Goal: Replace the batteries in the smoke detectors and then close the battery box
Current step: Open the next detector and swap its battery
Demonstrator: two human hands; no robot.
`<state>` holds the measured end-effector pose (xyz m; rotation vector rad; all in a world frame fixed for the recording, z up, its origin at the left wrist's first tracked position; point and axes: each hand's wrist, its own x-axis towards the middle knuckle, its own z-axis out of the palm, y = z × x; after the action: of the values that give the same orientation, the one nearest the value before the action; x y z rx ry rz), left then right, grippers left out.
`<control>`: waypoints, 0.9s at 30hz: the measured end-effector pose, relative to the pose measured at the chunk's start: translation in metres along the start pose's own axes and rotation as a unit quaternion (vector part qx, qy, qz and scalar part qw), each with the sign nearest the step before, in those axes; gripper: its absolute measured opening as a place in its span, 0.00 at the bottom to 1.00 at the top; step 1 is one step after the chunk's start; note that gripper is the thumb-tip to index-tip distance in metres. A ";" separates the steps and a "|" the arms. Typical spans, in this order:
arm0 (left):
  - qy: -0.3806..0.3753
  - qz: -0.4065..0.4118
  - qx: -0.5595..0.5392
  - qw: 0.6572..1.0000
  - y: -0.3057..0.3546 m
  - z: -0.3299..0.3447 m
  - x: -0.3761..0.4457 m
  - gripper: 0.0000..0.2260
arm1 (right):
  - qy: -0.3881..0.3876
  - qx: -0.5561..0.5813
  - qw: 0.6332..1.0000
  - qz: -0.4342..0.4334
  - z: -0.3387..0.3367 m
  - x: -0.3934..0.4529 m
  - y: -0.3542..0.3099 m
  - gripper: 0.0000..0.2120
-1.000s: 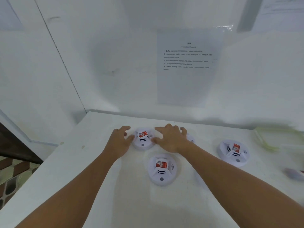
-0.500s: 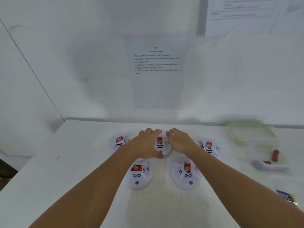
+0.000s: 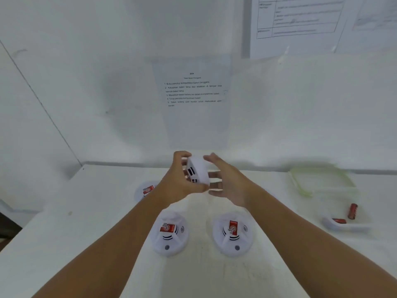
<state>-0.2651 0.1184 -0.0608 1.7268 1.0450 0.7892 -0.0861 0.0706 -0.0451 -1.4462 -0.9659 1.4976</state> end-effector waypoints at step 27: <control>0.019 0.083 0.142 0.986 0.002 -0.029 -0.036 0.49 | 0.038 -0.558 0.746 -0.362 0.008 -0.013 -0.018 0.31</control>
<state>-0.3047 0.0962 -0.0511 2.0699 1.0912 0.8083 -0.0928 0.0655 -0.0235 -1.5020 -2.2465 0.1640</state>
